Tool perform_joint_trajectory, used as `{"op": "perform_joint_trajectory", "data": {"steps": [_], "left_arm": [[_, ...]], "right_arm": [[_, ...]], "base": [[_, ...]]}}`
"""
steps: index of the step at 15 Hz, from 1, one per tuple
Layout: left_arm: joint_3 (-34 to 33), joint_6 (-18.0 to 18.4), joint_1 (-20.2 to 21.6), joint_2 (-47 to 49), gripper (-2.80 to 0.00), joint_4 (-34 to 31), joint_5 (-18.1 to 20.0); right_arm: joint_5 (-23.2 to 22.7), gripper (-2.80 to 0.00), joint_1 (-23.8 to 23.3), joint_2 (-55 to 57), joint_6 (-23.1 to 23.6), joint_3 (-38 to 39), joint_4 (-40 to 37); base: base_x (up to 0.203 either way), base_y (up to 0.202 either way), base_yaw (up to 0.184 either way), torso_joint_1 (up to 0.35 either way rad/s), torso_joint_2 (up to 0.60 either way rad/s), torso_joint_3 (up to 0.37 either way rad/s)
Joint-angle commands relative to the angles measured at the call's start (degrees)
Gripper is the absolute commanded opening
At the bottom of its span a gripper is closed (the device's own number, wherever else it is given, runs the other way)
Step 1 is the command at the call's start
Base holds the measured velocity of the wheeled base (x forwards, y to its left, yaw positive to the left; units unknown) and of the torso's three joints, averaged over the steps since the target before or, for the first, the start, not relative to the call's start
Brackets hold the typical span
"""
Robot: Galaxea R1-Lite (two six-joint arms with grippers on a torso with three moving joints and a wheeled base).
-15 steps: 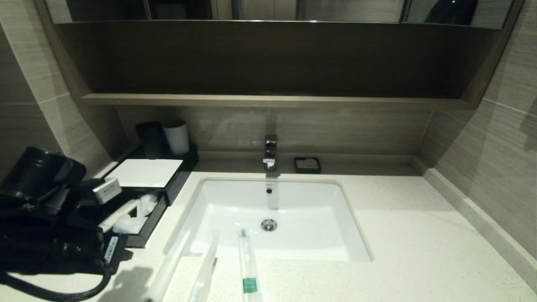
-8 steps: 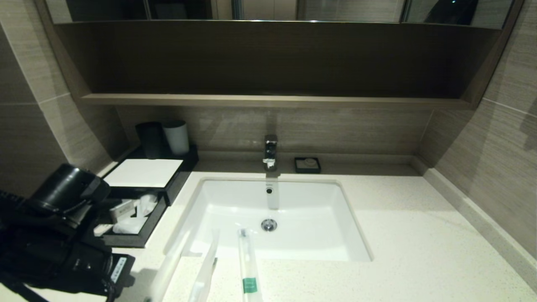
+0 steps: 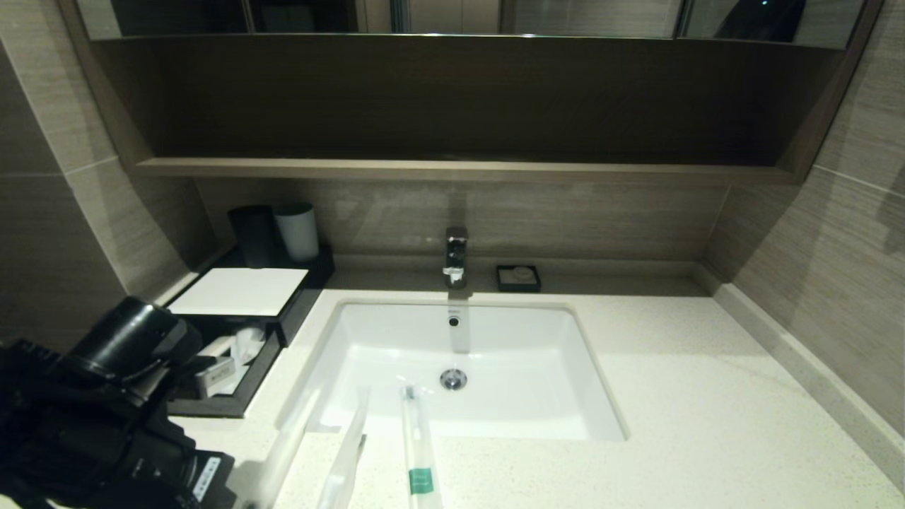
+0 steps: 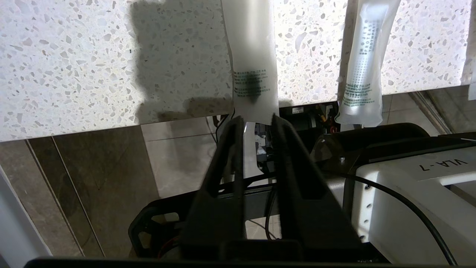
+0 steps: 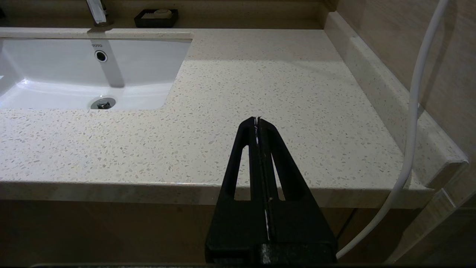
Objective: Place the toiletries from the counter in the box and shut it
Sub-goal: Pick up the bathroom toiletry
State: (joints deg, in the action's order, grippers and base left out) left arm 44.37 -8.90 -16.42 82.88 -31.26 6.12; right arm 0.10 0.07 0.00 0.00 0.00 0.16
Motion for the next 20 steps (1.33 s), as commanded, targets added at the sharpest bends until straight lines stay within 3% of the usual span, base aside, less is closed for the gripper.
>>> {"op": "perform_joint_trajectory", "data": {"steps": [1, 20], "left_arm": [[0.01, -0.01, -0.01, 0.25, 0.0, -0.21, 0.03], [-0.52, 1.08, -1.77, 8.52, 0.0, 0.41, -0.67]], "right_arm": [[-0.01, -2.8, 0.01, -0.03, 0.0, 0.09, 0.02], [-0.01, -2.8, 0.01, 0.0, 0.0, 0.09, 0.02]], "base": [[0.0, 0.0, 0.0, 0.0, 0.0, 0.0], [0.0, 0.0, 0.0, 0.0, 0.0, 0.0]]}}
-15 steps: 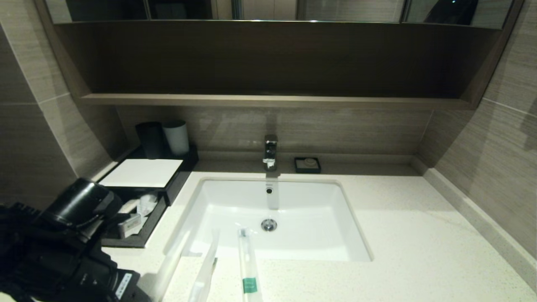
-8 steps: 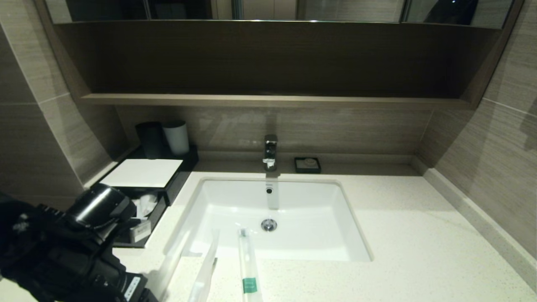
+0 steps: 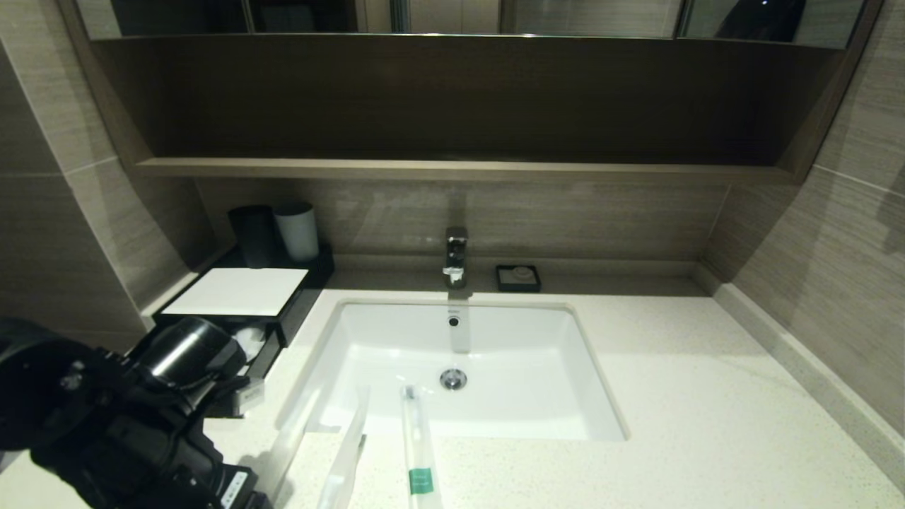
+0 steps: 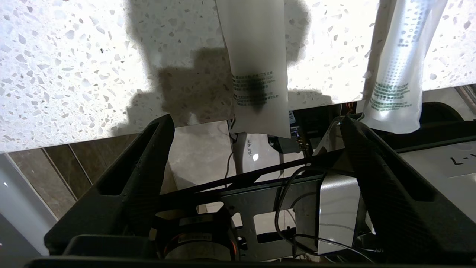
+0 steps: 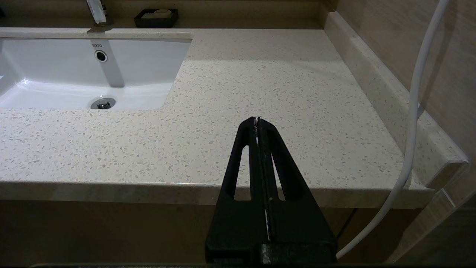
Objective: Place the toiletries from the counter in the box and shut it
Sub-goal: Pick up the bathroom toiletry
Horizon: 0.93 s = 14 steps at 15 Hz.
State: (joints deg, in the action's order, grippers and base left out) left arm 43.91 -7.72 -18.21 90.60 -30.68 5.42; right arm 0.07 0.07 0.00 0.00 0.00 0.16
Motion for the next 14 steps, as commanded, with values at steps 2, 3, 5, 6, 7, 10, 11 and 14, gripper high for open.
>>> {"op": "perform_joint_trajectory", "data": {"steps": [2, 3, 5, 6, 7, 10, 11, 14], "left_arm": [[0.0, -0.11, -0.66, 0.72, 0.0, -0.17, -0.06], [0.03, -0.11, -0.8, 0.72, 0.0, -0.17, -0.06], [0.03, -0.11, -1.46, 0.9, 0.0, -0.09, -0.39], [0.03, -0.13, -1.56, 1.14, 0.0, -0.09, -0.91], [0.03, -0.16, -1.56, 1.59, 0.0, 0.0, -1.52], [-0.06, -0.19, -1.56, 2.39, 0.0, 0.35, -2.52], [-0.06, -0.19, -1.56, 2.39, 0.0, 0.35, -2.52], [0.03, -0.19, -1.65, 2.59, 0.0, 0.44, -2.44]], "right_arm": [[0.02, -2.8, 0.01, 0.0, 0.0, 0.09, 0.02], [0.02, -2.8, 0.01, 0.0, 0.0, 0.09, 0.02], [0.02, -2.8, 0.01, 0.0, 0.0, 0.09, 0.02], [0.02, -2.8, 0.01, -0.04, 0.0, 0.09, 0.02], [0.02, -2.8, 0.01, 0.0, 0.0, 0.09, 0.02], [0.02, -2.8, 0.01, -0.08, 0.0, 0.09, 0.02], [0.02, -2.8, 0.01, -0.03, 0.0, 0.09, 0.02], [0.02, -2.8, 0.01, -0.06, 0.0, 0.09, 0.02]], "base": [[0.0, 0.0, 0.0, 0.0, 0.0, 0.0], [0.0, 0.0, 0.0, 0.0, 0.0, 0.0], [0.0, 0.0, 0.0, 0.0, 0.0, 0.0], [0.0, 0.0, 0.0, 0.0, 0.0, 0.0], [0.0, 0.0, 0.0, 0.0, 0.0, 0.0], [0.0, 0.0, 0.0, 0.0, 0.0, 0.0], [0.0, 0.0, 0.0, 0.0, 0.0, 0.0], [0.0, 0.0, 0.0, 0.0, 0.0, 0.0]]}}
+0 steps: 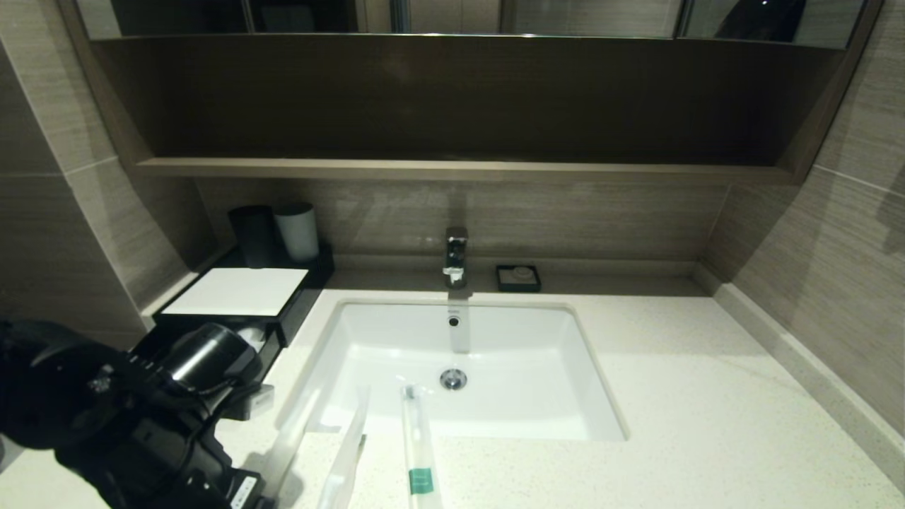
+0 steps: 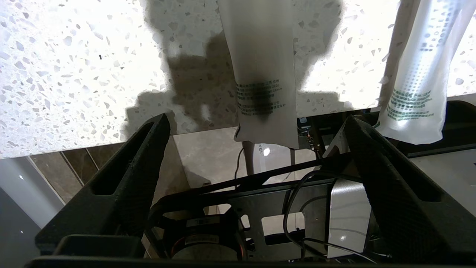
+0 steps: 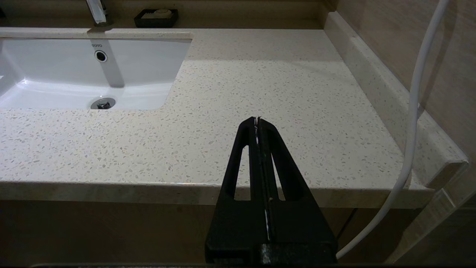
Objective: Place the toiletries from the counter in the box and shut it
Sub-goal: Pick up the bathroom toiletry
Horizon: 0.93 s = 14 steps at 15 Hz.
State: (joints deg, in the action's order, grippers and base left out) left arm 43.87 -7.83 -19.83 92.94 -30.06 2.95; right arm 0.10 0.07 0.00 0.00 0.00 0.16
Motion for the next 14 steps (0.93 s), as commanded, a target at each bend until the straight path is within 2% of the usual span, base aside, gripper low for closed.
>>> {"op": "perform_joint_trajectory", "data": {"steps": [1, 14], "left_arm": [[0.07, -0.08, -0.03, 0.39, 0.0, -0.08, 0.04], [-0.02, -0.08, -0.38, 1.57, 0.0, 0.36, -0.05]], "right_arm": [[-0.01, -2.8, 0.01, 0.0, 0.0, 0.09, 0.02], [-0.01, -2.8, 0.01, 0.0, 0.0, 0.09, 0.02]], "base": [[0.0, 0.0, 0.0, 0.0, 0.0, 0.0], [0.0, 0.0, 0.0, 0.0, 0.0, 0.0]]}}
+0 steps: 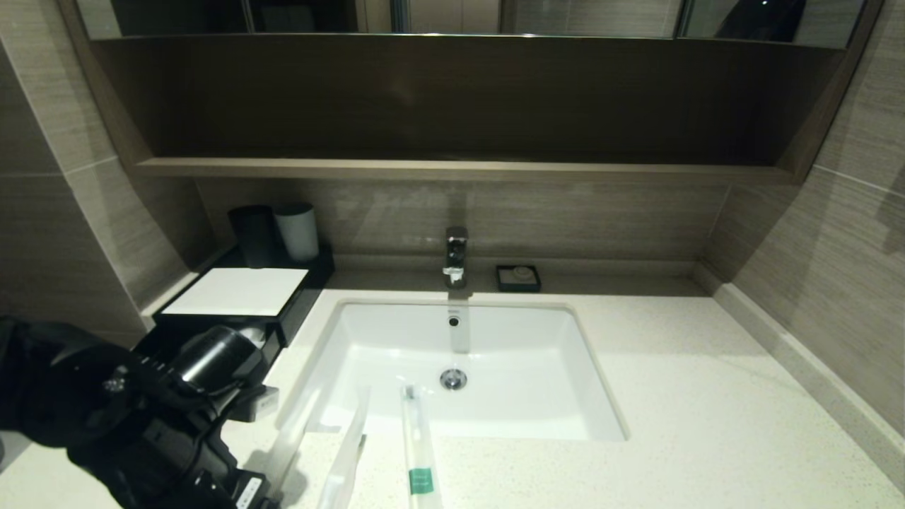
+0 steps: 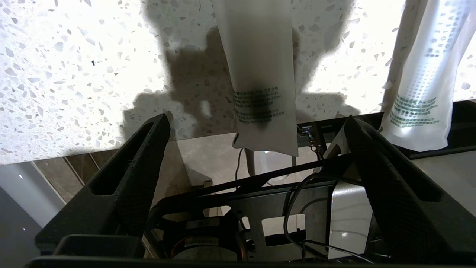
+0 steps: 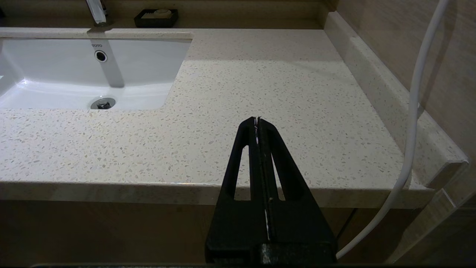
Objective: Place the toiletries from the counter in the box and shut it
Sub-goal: Pick up the bathroom toiletry
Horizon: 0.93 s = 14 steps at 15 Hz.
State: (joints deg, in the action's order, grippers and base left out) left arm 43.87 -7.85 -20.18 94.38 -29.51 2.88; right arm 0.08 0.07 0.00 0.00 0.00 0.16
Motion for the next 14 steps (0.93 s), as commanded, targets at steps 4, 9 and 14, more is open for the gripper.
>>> {"op": "perform_joint_trajectory", "data": {"steps": [4, 9, 14], "left_arm": [[-0.02, -0.15, 0.05, 0.81, 0.0, -0.19, 0.02], [-0.1, -0.15, 0.05, 0.89, 0.0, 0.69, -0.09], [-0.11, -0.24, 0.05, 1.25, 0.0, 0.76, -0.15]], "right_arm": [[0.01, -2.8, 0.01, 0.0, 0.0, 0.09, 0.02], [0.01, -2.8, 0.01, 0.0, 0.0, 0.09, 0.02], [0.01, -2.8, 0.01, -0.07, 0.0, 0.09, 0.02]], "base": [[0.0, 0.0, 0.0, 0.0, 0.0, 0.0], [0.0, 0.0, 0.0, 0.0, 0.0, 0.0], [0.0, 0.0, 0.0, 0.0, 0.0, 0.0]]}}
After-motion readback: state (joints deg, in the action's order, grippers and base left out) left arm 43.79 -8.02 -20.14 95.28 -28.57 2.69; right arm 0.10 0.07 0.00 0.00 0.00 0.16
